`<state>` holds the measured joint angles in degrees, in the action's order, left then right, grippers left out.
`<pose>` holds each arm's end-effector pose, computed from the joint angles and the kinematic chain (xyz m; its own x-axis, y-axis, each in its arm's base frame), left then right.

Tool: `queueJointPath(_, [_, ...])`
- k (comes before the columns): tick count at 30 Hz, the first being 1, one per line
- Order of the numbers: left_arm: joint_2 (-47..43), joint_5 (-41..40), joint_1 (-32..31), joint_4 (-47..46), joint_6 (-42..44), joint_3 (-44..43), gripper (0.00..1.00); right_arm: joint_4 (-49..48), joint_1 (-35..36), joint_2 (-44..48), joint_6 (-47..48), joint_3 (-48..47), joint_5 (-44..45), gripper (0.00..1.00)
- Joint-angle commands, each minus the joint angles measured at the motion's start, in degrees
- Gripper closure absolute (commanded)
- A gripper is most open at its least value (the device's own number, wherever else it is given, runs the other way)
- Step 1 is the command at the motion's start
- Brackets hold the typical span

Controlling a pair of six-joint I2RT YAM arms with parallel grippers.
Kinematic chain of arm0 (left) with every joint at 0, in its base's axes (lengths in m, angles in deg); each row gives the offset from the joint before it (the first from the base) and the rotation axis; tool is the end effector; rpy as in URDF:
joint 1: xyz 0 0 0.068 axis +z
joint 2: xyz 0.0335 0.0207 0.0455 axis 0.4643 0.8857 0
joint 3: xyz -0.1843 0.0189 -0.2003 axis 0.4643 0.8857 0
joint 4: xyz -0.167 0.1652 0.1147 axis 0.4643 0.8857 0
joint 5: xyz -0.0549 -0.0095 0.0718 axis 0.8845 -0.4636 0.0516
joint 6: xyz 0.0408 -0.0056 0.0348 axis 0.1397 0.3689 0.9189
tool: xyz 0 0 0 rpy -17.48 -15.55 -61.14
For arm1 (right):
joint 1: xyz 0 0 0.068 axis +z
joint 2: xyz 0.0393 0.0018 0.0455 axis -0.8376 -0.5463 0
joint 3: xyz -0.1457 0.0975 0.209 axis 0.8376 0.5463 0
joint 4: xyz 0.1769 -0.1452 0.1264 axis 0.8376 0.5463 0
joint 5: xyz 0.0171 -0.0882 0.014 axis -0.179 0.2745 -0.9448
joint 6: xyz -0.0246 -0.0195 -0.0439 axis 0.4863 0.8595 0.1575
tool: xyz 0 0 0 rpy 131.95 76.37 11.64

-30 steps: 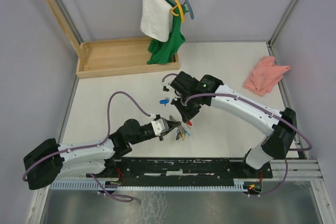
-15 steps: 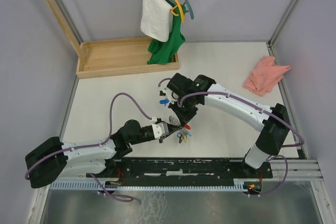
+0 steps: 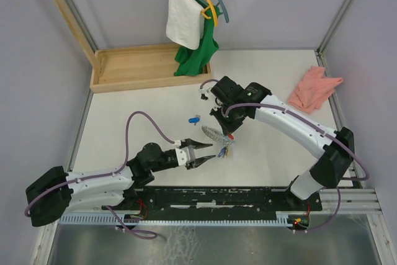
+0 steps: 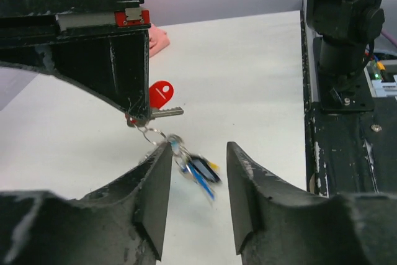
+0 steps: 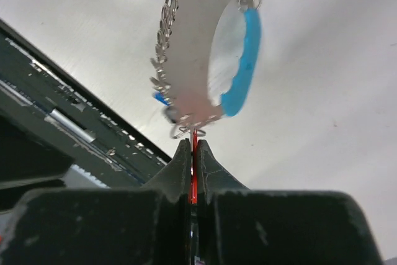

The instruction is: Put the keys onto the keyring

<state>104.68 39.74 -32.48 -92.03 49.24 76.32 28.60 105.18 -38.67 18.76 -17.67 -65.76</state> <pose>0.0908 -0.1788 0.2195 0.2685 -0.0035 -0.9633 0.9363 0.2362 0.2601 0.2064 0.2359 0.3151 -0.7246 -0.5947 -0.3483 -0.6647 0.7366 0.1252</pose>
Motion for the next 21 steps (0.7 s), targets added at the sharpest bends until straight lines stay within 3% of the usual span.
queueJointPath(1, [-2.63, -3.27, -0.19, -1.71, -0.17, -0.38, 0.48, -1.83, -1.42, 4.16, 2.35, 0.82, 5.35, 0.99])
queueJointPath(8, [-4.83, -14.14, 0.00, 1.20, -6.31, 0.76, 0.37, -4.09, -1.78, 5.78, 2.50, 5.12, 6.90, 0.99])
queueJointPath(15, [-7.39, -25.93, 0.45, 8.39, -16.01, 1.68, 0.29, -5.89, -1.80, 7.90, -2.53, 13.52, 3.14, 0.99])
queueJointPath(21, [-9.85, -31.29, 3.25, 14.15, -27.07, 2.03, 0.19, -14.88, -1.00, 8.05, -7.81, 23.87, -2.28, 0.99])
